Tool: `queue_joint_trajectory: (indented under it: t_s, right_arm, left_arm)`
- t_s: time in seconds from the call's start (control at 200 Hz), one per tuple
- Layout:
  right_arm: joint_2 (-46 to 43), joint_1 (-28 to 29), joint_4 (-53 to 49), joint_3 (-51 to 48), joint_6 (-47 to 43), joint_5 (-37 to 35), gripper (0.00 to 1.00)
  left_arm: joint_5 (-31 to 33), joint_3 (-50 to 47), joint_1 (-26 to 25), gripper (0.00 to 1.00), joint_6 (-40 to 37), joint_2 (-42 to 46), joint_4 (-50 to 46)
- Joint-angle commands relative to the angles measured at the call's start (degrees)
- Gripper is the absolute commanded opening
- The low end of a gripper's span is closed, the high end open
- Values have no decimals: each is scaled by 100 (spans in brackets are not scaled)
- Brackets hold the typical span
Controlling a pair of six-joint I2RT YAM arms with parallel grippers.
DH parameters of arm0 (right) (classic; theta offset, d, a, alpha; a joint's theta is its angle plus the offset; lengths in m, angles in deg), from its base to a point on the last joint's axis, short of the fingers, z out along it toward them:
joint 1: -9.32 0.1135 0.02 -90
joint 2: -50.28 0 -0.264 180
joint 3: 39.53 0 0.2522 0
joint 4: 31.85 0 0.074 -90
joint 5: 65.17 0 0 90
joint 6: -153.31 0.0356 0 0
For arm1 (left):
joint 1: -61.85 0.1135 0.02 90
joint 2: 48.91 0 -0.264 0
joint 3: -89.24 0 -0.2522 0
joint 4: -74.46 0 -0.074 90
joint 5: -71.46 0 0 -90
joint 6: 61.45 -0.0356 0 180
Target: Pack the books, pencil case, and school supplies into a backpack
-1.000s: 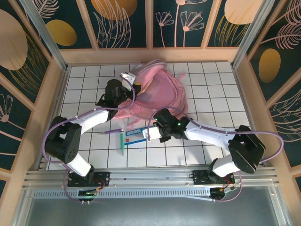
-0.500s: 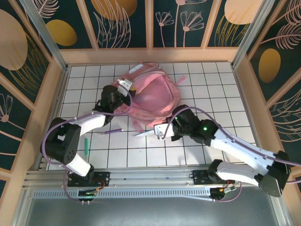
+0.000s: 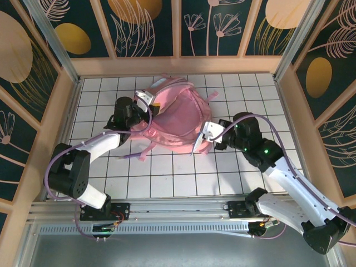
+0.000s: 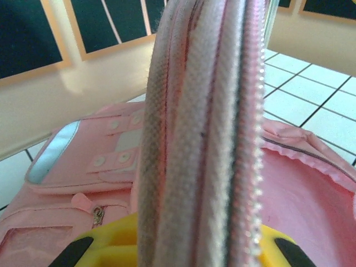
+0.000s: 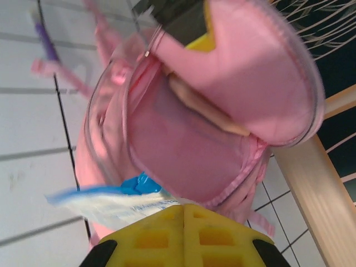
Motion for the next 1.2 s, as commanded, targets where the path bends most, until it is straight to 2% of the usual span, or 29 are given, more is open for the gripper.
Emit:
queue_joint_trajectory:
  t_s: [0.0, 0.13, 0.27, 0.5, 0.631, 0.796, 0.961, 1.076, 1.196]
  right_arm:
    - [144, -26, 1167, 339, 1193, 69, 0]
    - [420, -31, 2084, 439, 2284, -600, 0]
    - [835, -43, 2494, 550, 3522, -1494, 0]
    - [1164, -171, 3234, 190, 5528, -1020, 0]
    - [1446, -223, 3039, 404, 6185, -1569, 0]
    - [1833, -333, 2655, 748, 6396, -1742, 0]
    - [1916, -400, 2915, 533, 6951, -1523, 0]
    - [1835, -409, 3234, 142, 6651, -1467, 0]
    - [1839, -408, 3311, -210, 6161, -2059, 0]
  left_arm:
    - [-545, 316, -8, 0, 397, -6, 321]
    - [-529, 345, -13, 0, 536, 13, 392]
    - [-509, 421, -8, 0, 683, 12, 413]
    - [-498, 560, -9, 0, 939, -45, 383]
    - [-523, 639, -13, 0, 1037, -16, 400]
    - [-581, 712, -12, 0, 1142, -23, 403]
    - [-568, 717, -9, 0, 1256, -59, 454]
    - [-538, 712, -9, 0, 1303, -37, 505]
    - [-535, 881, -8, 0, 1302, -26, 474]
